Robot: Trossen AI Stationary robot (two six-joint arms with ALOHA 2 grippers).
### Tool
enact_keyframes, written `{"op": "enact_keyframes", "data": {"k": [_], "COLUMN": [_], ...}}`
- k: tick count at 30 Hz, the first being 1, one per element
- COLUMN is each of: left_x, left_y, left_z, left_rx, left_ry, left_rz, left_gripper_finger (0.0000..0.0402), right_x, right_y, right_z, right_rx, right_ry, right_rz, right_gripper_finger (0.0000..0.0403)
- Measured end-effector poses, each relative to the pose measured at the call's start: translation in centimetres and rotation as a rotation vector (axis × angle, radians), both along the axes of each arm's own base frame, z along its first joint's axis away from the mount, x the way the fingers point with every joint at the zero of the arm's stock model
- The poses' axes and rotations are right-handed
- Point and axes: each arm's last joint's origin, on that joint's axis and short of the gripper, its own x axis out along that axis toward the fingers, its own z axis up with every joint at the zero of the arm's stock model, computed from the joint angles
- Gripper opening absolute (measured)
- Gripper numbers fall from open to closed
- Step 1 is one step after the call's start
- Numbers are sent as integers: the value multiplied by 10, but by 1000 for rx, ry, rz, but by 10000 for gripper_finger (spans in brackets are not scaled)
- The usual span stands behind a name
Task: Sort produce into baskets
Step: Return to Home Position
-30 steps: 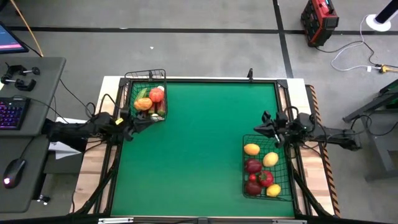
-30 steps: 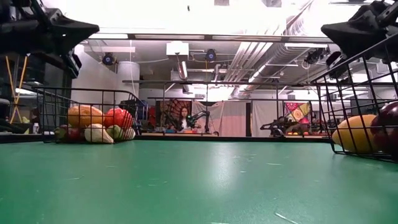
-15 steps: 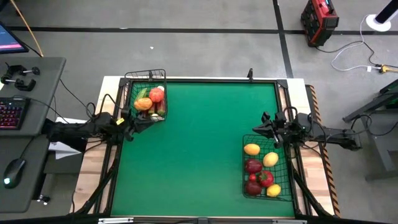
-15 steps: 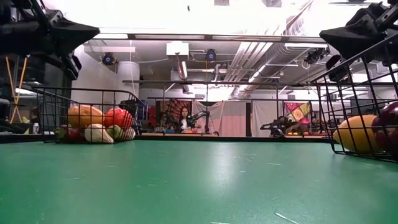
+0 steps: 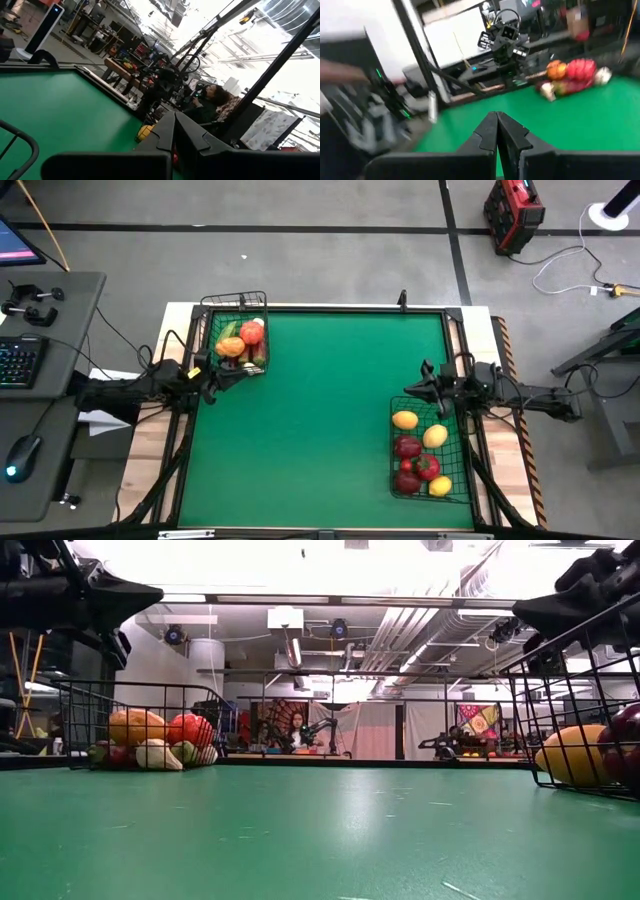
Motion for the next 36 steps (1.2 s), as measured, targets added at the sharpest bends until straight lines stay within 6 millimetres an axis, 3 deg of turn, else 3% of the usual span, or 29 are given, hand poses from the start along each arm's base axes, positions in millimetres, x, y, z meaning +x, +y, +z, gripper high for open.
{"op": "enact_keyframes", "data": {"k": [5, 9, 24, 36], "left_x": [0, 0, 0, 0], "left_y": [0, 0, 0, -4], "left_z": [0, 0, 0, 0], "left_rx": [0, 0, 0, 1], "left_ry": [0, 0, 0, -2], "left_rz": [0, 0, -1, -39], "left_gripper_finger": [0, 0, 0, 0], "right_x": [0, 0, 0, 0], "right_y": [0, 0, 0, 0], "right_z": [-4, -4, -4, -4], "right_rx": [-333, -444, -289, -293], "right_ry": [9, -3, 12, 12], "right_rz": [-19, -25, -16, -16], "right_gripper_finger": [0, 0, 0, 0]}}
